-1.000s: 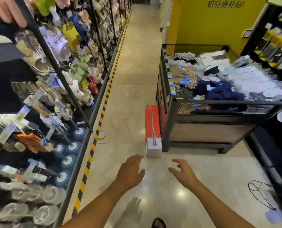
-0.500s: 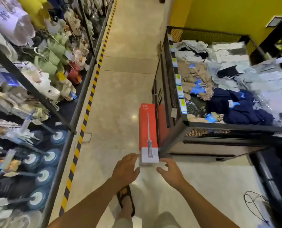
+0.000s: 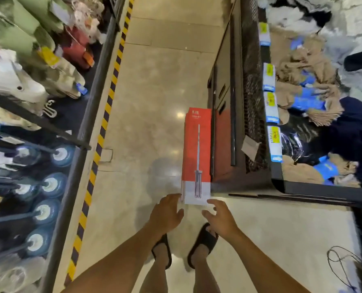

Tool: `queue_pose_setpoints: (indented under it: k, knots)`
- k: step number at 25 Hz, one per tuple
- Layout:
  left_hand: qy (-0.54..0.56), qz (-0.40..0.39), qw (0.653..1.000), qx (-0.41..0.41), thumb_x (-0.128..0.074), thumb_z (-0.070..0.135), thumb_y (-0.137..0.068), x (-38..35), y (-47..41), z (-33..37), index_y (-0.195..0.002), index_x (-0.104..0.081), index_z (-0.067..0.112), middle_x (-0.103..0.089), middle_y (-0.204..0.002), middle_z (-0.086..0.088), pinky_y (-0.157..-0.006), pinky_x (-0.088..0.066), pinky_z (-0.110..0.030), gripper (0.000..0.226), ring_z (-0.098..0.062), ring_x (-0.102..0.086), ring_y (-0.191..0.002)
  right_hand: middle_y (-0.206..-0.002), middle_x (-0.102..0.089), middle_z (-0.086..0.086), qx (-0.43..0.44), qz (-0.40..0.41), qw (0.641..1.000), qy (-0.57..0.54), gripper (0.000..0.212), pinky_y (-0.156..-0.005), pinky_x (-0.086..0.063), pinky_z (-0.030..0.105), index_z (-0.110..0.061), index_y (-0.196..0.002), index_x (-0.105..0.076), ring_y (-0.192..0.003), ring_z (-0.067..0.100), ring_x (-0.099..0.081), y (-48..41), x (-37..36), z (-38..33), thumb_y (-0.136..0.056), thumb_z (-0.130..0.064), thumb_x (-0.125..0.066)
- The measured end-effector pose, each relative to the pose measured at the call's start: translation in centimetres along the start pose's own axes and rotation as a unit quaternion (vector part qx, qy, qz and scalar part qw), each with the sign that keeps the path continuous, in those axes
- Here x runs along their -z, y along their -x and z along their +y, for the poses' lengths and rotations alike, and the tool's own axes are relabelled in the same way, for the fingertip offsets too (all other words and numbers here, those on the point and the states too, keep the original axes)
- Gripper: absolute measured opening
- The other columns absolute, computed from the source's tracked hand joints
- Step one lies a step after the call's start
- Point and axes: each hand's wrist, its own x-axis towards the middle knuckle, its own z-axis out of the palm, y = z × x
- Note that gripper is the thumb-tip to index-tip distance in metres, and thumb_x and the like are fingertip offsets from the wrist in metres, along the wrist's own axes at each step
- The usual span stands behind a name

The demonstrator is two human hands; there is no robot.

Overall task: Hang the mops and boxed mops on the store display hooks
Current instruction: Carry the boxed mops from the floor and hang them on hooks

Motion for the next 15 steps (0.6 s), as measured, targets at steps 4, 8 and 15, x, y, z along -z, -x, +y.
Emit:
queue_pose_setpoints:
  k: [4, 8, 15]
  knots:
    - [0.002, -0.031, 0.998, 0.047, -0.051, 0.041, -0.104, -4.4, -5.5, -2.1, -0.16, -0.03, 0.025, -0.042, -0.16, -0.002, -0.114, -0.039, -0.038, 0.062, -0.024, -0.043, -0.144, -0.134, -0.048, -0.002, -0.037, -0.032, 0.999, 0.005, 0.044, -0.105, -0.055, 0.039, -0.015, -0.141, -0.056, -0.134, 0.026, -0.054, -7.0, -2.8, 4.1, -0.1, -0.022, -0.068]
    - [0.007, -0.039, 0.994, 0.106, -0.053, 0.048, -0.102, -9.5, -11.3, -4.8, -0.157, -0.034, 0.024, -0.048, -0.154, -0.002, -0.11, -0.043, -0.041, 0.063, -0.025, -0.047, -0.14, -0.147, -0.047, 0.004, -0.049, -0.071, 0.996, 0.038, 0.047, -0.101, -0.058, 0.046, -0.022, -0.144, -0.054, -0.131, 0.025, -0.054, -14.0, -5.7, 9.1, -0.099, -0.032, -0.067]
    - [0.165, -0.022, 0.973, 0.162, -0.069, 0.05, -0.092, -16.6, -21.4, -7.1, -0.148, -0.048, 0.019, -0.057, -0.145, -0.004, -0.107, -0.053, -0.045, 0.066, -0.025, -0.059, -0.13, -0.139, -0.058, 0.0, -0.08, -0.058, 0.995, 0.025, 0.043, -0.09, -0.048, 0.017, -0.02, -0.143, -0.052, -0.123, 0.022, -0.061, -23.0, -7.7, 14.5, -0.101, -0.021, -0.063]
